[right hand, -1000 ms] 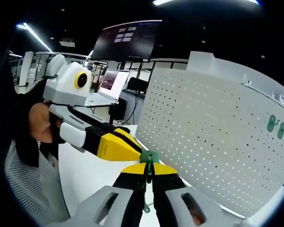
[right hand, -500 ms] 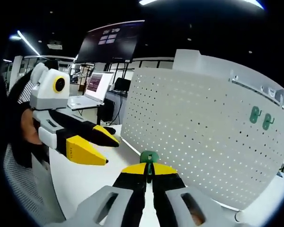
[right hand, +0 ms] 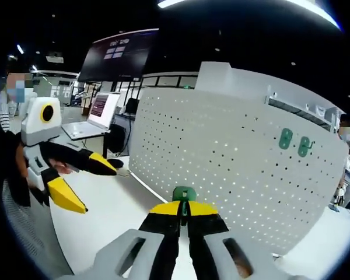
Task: Insert the hook assembly into the mounting plate slot until the hook locks in place.
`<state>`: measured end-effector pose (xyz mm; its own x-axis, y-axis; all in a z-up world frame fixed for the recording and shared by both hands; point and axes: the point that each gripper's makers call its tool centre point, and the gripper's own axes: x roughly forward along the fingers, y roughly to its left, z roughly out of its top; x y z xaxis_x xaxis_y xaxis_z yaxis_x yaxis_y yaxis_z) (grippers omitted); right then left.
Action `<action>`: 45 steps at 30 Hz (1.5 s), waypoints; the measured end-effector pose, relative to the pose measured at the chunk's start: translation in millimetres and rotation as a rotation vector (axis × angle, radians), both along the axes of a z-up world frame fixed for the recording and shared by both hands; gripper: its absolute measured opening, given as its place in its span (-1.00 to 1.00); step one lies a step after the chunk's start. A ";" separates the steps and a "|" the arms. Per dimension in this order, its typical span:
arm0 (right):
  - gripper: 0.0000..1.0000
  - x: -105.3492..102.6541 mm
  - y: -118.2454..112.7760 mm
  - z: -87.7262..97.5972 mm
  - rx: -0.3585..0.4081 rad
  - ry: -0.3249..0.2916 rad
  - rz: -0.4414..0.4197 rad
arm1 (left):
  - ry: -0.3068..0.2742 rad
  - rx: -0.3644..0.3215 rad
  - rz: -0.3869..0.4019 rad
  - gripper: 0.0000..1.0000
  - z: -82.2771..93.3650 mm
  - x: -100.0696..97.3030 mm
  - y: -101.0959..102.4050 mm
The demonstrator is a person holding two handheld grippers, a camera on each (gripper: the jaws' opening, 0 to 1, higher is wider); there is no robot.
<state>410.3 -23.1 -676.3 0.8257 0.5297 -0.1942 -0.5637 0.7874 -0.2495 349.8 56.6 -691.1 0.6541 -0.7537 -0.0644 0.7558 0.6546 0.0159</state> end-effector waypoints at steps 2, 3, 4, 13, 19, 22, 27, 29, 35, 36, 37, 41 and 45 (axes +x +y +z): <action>-0.99 4.6 -12.0 6.3 0.005 -0.012 -0.027 | -0.003 -0.003 -0.001 0.07 0.6 0.3 -0.3; -0.99 6.9 -16.8 8.3 0.008 -0.017 -0.038 | -0.004 -0.002 -0.002 0.08 0.7 0.2 -0.5; -0.99 9.5 -23.3 11.1 0.012 -0.022 -0.053 | -0.006 -0.001 -0.002 0.10 0.8 0.1 -0.6; -0.99 28.7 -72.0 39.5 0.036 -0.082 -0.164 | -0.016 -0.003 0.009 0.24 2.5 1.1 0.6; -0.99 38.9 -97.7 56.8 0.044 -0.120 -0.223 | -0.013 -0.003 0.006 0.25 2.1 0.5 0.5; -0.99 44.5 -110.6 66.1 0.054 -0.141 -0.256 | -0.011 -0.002 0.007 0.25 1.2 0.9 1.1; -0.99 52.9 -126.2 78.2 0.072 -0.166 -0.292 | -0.008 0.002 0.008 0.25 0.0 1.8 1.6; -0.99 56.8 -130.2 82.0 0.076 -0.175 -0.300 | -0.007 0.003 0.009 0.25 -0.5 2.0 1.7; -0.99 67.5 -136.1 90.6 0.079 -0.193 -0.315 | -0.013 0.007 0.012 0.25 0.7 2.7 2.7; -0.99 68.9 -136.2 91.9 0.079 -0.195 -0.316 | -0.013 0.007 0.013 0.25 0.8 2.9 3.1; -0.99 70.9 -136.4 93.8 0.080 -0.199 -0.319 | -0.013 0.007 0.014 0.25 0.9 3.2 3.7; -0.99 78.1 -137.6 98.4 0.087 -0.210 -0.328 | -0.014 0.004 0.020 0.25 1.6 4.5 5.7; -0.99 85.6 -139.6 102.7 0.090 -0.225 -0.338 | -0.011 0.008 0.024 0.25 0.1 6.3 6.8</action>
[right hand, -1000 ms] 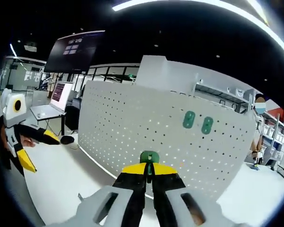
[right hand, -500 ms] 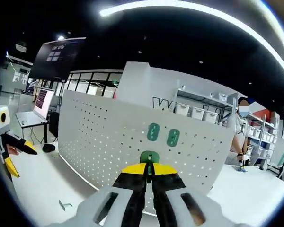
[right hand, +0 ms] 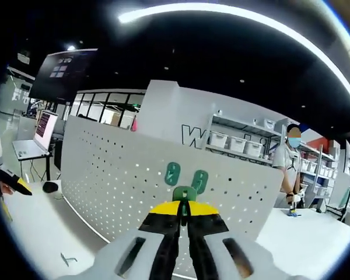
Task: Insert the hook assembly into the mounting plate slot until the hook locks in place.
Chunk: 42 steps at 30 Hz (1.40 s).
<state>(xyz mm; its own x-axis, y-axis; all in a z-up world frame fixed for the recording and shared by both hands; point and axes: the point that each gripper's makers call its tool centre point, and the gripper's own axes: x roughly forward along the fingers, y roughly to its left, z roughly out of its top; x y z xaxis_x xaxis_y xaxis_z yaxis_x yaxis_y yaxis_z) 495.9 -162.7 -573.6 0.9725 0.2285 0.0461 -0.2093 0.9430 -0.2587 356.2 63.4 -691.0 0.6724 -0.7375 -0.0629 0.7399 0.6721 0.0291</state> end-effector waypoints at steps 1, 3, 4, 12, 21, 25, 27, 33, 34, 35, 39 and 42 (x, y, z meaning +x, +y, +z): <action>-0.99 1.4 -1.2 1.0 0.003 -0.004 -0.003 | 0.001 0.001 0.000 0.25 -0.2 0.0 0.0; -0.99 5.6 -4.8 3.0 0.011 -0.009 -0.011 | 0.001 0.004 0.001 0.24 -0.4 0.3 0.2; -0.99 7.5 -6.4 3.4 0.014 -0.009 -0.014 | 0.000 0.005 0.002 0.24 -0.5 0.5 0.3; -0.99 26.6 -28.4 11.6 0.067 -0.023 -0.064 | 0.001 0.007 -0.001 0.24 -1.0 0.7 -1.3; -0.99 54.9 -51.9 17.6 0.103 -0.029 -0.119 | 0.008 0.006 -0.004 0.23 -2.6 1.9 -1.9; -0.99 66.2 -55.0 15.8 0.123 -0.019 -0.124 | 0.014 0.008 -0.002 0.23 -4.5 2.1 -1.7; -0.99 70.0 -56.6 14.6 0.126 -0.015 -0.130 | 0.016 0.009 -0.003 0.22 -5.1 2.1 -1.9; -0.99 77.5 -58.6 13.6 0.116 -0.006 -0.136 | 0.019 0.008 0.000 0.22 -5.9 3.4 -0.9; -0.99 78.9 -59.1 14.4 0.114 -0.008 -0.138 | 0.020 0.008 0.000 0.22 -6.3 3.6 -0.8; -0.99 80.1 -59.1 14.7 0.117 -0.007 -0.135 | 0.021 0.009 0.000 0.22 -6.8 3.8 -0.9; -0.99 84.2 -60.5 13.7 0.114 -0.003 -0.136 | 0.023 0.012 -0.001 0.22 -7.6 3.8 -1.3; -0.99 85.6 -62.5 14.0 0.115 -0.003 -0.137 | 0.024 0.011 0.003 0.22 -7.7 4.4 -0.1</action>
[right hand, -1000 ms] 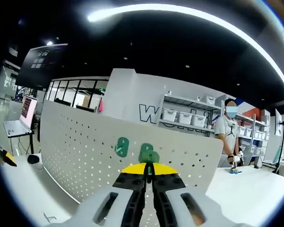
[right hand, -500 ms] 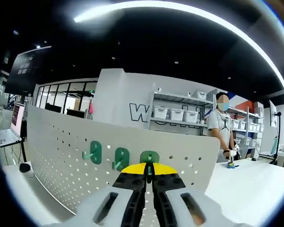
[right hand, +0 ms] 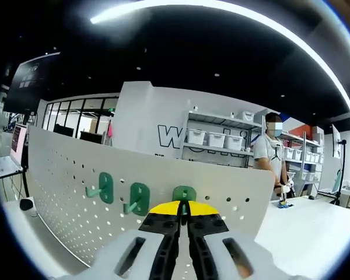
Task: Insert the hook assembly into the mounting plate slot until the hook locks in place.
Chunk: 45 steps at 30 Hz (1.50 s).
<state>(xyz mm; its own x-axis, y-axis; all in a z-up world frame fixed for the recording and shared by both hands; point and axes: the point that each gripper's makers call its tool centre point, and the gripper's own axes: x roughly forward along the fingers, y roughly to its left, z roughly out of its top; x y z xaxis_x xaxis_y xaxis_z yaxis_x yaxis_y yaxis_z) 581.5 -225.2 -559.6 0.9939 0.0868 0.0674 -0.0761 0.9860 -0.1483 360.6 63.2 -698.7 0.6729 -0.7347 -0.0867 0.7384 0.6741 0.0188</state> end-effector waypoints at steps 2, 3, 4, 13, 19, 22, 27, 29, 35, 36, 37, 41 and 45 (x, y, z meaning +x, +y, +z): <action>-0.99 1.0 0.2 -0.9 -0.009 0.003 0.000 | 0.000 -0.001 0.003 0.22 0.0 0.5 0.8; -0.99 1.4 0.2 -1.1 -0.011 0.004 0.001 | 0.001 0.000 0.003 0.22 -0.1 0.6 0.8; -0.99 1.1 0.5 -1.4 -0.012 0.005 0.003 | 0.001 -0.001 0.002 0.21 -0.1 0.6 0.7; -0.99 2.6 1.6 -6.0 -0.012 0.010 0.000 | 0.000 -0.004 0.001 0.20 0.1 0.3 1.0; -0.98 3.8 3.1 -7.5 -0.034 0.009 -0.007 | 0.002 -0.009 0.000 0.20 0.3 0.4 1.3; -0.98 5.2 2.7 -9.4 -0.052 0.012 -0.012 | 0.001 -0.012 0.000 0.19 0.9 0.6 1.7; -0.97 5.8 2.3 -9.3 -0.073 0.006 -0.017 | 0.003 -0.014 0.000 0.19 1.0 0.8 1.7; -0.97 5.2 2.0 -9.8 -0.067 0.004 -0.014 | 0.004 -0.016 -0.002 0.19 1.0 0.7 1.5; -0.88 4.7 -0.8 -14.5 -0.065 0.020 -0.015 | 0.007 -0.016 -0.008 0.19 0.4 0.3 0.1; -0.88 3.4 -0.9 -14.9 -0.069 0.021 -0.016 | 0.008 -0.016 -0.009 0.19 0.3 0.2 -0.1; -0.87 2.7 -1.0 -15.3 -0.069 0.021 -0.016 | 0.008 -0.017 -0.010 0.19 0.4 0.2 -0.3; -0.84 -3.6 0.3 -17.4 -0.060 0.024 -0.011 | 0.008 -0.015 -0.013 0.19 0.2 -0.2 -1.0; -0.80 -10.6 -0.3 -18.1 -0.049 0.022 -0.011 | 0.008 -0.012 -0.016 0.18 0.0 -0.8 -1.7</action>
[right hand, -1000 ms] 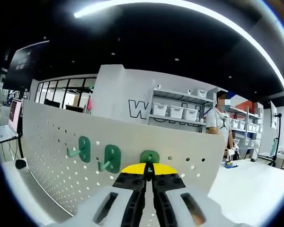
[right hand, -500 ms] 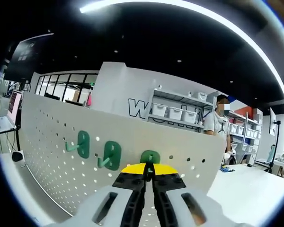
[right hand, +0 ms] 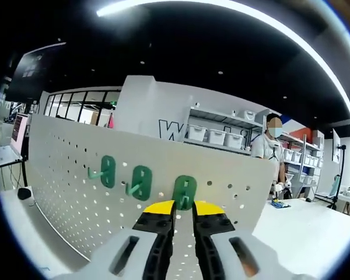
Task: Insert the hook assembly into the mounting plate slot until the hook locks in place.
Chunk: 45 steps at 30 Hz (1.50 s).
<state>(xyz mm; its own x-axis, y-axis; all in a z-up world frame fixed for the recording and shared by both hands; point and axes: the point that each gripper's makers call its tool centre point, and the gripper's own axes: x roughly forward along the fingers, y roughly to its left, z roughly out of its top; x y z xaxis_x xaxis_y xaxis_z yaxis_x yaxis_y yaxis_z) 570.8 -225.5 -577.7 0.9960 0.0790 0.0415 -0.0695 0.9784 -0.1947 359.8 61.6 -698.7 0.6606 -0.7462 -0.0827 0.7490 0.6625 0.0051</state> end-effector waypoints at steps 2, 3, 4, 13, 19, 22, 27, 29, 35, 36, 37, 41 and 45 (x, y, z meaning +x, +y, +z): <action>-0.77 -4.2 0.1 -1.3 0.004 0.001 -0.001 | -0.002 0.002 -0.001 0.18 0.2 -0.3 -0.5; -0.76 -6.5 0.3 -1.9 0.007 0.001 0.000 | -0.003 0.003 -0.002 0.18 0.2 -0.4 -0.6; -0.76 -8.0 0.6 -2.2 0.009 0.001 0.001 | -0.004 0.004 -0.002 0.18 0.4 -0.5 -0.7; -0.71 -27.6 8.5 -3.7 0.011 0.000 0.018 | -0.013 0.013 -0.006 0.17 1.4 -2.4 -2.2; -0.69 -38.3 14.4 -5.5 0.007 0.001 0.035 | -0.023 0.016 -0.005 0.16 3.2 -3.6 -2.1; -0.69 -46.1 18.6 -6.2 0.009 0.000 0.045 | -0.027 0.018 -0.003 0.16 3.7 -4.1 -1.9; -0.68 -58.9 29.4 -15.0 0.007 0.010 0.070 | -0.028 0.023 -0.007 0.16 3.1 -5.1 -3.0; -0.68 -63.6 33.6 -20.3 0.006 0.020 0.080 | -0.029 0.026 -0.008 0.15 3.0 -5.2 -3.3; -0.68 -78.1 56.2 -36.8 0.018 0.055 0.137 | -0.033 0.029 -0.011 0.15 3.8 -6.7 -3.5; -0.68 -80.5 60.6 -38.6 0.014 0.056 0.144 | -0.036 0.030 -0.013 0.15 4.1 -7.2 -4.0; -0.68 -83.1 66.2 -40.7 0.011 0.060 0.157 | -0.039 0.031 -0.015 0.15 4.7 -8.0 -4.6; -0.68 -89.9 86.7 -54.1 0.016 0.085 0.211 | -0.043 0.035 -0.021 0.15 5.6 -10.1 -6.2; -0.68 -99.1 110.0 -72.4 0.020 0.123 0.266 | -0.044 0.037 -0.023 0.15 6.3 -11.3 -6.3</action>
